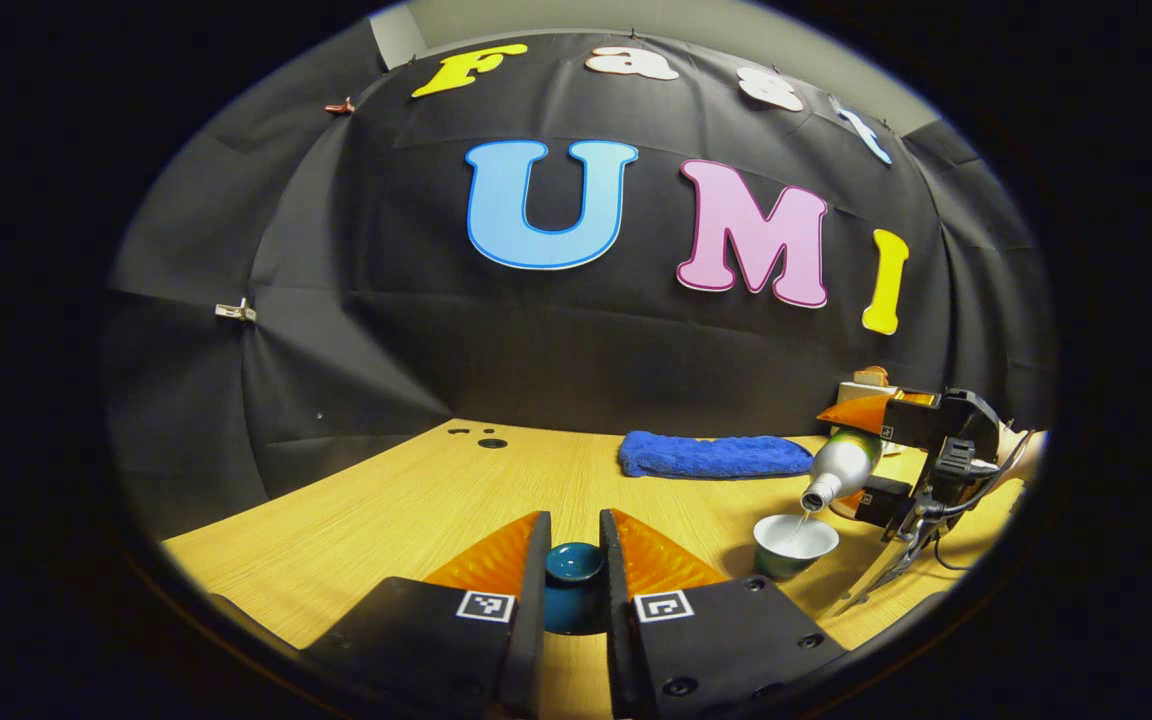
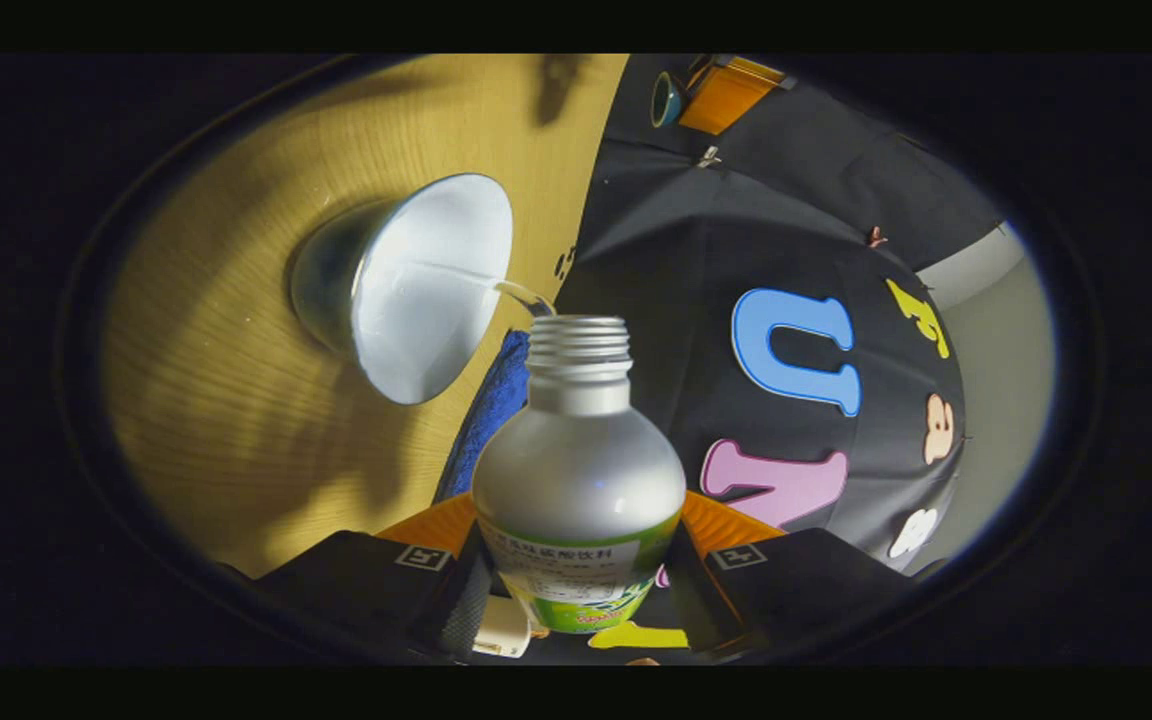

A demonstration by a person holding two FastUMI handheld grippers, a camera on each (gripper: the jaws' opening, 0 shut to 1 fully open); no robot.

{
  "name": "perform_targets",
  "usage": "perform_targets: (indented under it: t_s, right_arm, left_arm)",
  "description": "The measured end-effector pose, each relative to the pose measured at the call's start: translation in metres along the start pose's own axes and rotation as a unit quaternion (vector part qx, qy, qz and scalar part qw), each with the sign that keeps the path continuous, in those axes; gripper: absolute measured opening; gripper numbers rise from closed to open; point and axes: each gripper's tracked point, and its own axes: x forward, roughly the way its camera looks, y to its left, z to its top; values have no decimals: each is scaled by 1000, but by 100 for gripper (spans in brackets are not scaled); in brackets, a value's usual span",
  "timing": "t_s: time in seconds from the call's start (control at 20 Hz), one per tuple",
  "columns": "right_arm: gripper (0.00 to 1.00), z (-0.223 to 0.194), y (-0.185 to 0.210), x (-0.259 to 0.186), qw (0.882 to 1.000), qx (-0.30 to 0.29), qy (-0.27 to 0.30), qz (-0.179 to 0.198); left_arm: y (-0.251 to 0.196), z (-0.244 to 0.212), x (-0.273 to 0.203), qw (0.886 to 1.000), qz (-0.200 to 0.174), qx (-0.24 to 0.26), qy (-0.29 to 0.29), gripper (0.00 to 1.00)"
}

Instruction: Open the teacup lid with one hand, grasp the water bottle and pour water into the teacup with the other hand; after pouring, place the water bottle on the coaster and then close the teacup lid.

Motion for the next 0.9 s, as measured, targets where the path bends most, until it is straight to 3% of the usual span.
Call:
perform_targets:
  t_s: [0.9]
  right_arm:
    - [78,9,11,-1,999,-42,-11,0]
  left_arm:
    - [13,-5,-12,1000,18,0,10,29]
